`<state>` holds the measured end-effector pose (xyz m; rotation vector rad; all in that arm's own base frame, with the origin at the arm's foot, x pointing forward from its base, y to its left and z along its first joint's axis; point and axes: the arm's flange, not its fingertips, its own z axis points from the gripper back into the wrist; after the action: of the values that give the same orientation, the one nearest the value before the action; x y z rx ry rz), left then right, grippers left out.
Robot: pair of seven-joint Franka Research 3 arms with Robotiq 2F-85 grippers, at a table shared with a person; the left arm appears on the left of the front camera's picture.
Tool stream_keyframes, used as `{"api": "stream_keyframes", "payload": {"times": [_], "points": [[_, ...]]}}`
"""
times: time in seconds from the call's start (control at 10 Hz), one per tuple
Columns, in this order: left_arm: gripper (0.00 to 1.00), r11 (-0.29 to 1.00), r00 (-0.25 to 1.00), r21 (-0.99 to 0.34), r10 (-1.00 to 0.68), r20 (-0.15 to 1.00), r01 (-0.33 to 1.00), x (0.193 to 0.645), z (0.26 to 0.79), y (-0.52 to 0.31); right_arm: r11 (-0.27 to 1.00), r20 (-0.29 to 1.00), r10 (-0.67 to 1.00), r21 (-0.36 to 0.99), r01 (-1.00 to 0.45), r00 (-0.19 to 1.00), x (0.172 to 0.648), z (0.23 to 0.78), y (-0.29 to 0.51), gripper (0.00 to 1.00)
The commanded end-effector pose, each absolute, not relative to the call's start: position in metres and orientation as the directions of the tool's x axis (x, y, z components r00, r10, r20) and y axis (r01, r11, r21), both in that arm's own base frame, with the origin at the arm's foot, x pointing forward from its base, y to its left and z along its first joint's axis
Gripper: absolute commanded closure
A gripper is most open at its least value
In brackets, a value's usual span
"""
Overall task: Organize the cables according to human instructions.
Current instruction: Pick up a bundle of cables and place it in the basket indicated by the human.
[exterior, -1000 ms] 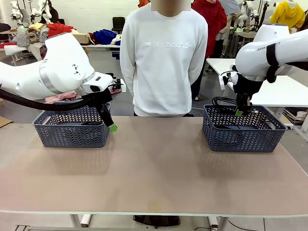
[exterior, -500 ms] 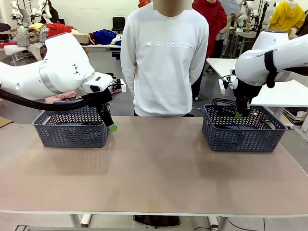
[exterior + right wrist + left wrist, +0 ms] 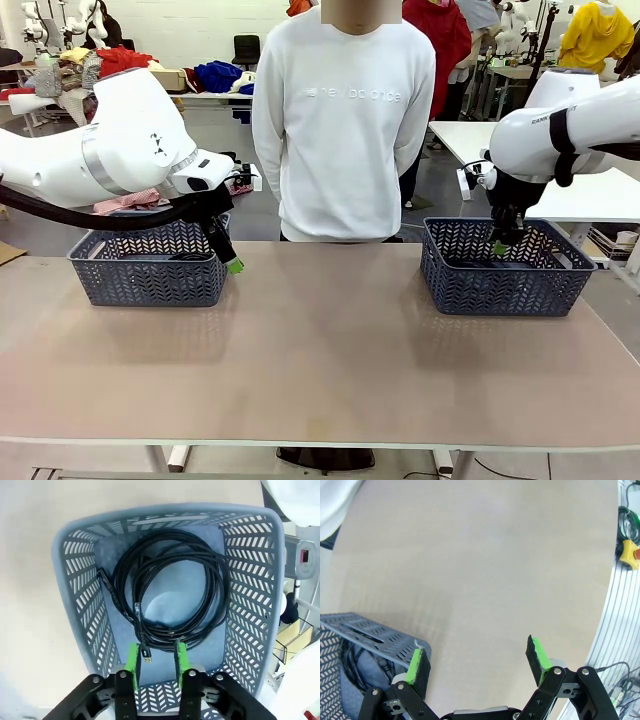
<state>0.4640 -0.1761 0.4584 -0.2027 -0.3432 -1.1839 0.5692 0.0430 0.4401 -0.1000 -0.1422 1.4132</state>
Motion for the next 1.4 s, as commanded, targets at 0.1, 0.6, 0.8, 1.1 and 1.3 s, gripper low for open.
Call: {"api": "stream_keyframes", "payload": {"times": [0.1, 0.6, 0.8, 1.1, 1.3], "points": [[0.00, 0.366, 0.333, 0.022, -0.870, 0.364, 0.931, 0.4652, 0.4590, -0.1740, 0.161, 0.032, 0.987, -0.159, -0.974, 0.158, 0.5686, 0.4440, 0.0389, 0.48], [0.00, 0.366, 0.333, 0.022, -0.870, 0.364, 0.931, 0.4652, 0.4590, -0.1740, 0.179, 0.026, 0.984, -0.139, -0.974, 0.177, 0.5693, 0.4454, 0.0381, 0.00], [0.00, 0.366, 0.333, 0.022, -0.870, 0.364, 0.931, 0.4652, 0.4590, -0.1740, 0.185, 0.018, 0.983, -0.132, -0.974, 0.184, 0.5696, 0.4458, 0.0379, 0.00], [0.00, 0.366, 0.333, 0.022, -0.870, 0.364, 0.931, 0.4652, 0.4590, -0.1740, 0.175, 0.029, 0.985, -0.132, -0.976, 0.173, 0.5677, 0.4395, 0.0399, 0.00], [0.00, 0.366, 0.333, 0.022, -0.870, 0.364, 0.931, 0.4652, 0.4590, -0.1740, 0.175, 0.029, 0.985, -0.132, -0.976, 0.173, 0.5677, 0.4395, 0.0399, 0.00]]}}
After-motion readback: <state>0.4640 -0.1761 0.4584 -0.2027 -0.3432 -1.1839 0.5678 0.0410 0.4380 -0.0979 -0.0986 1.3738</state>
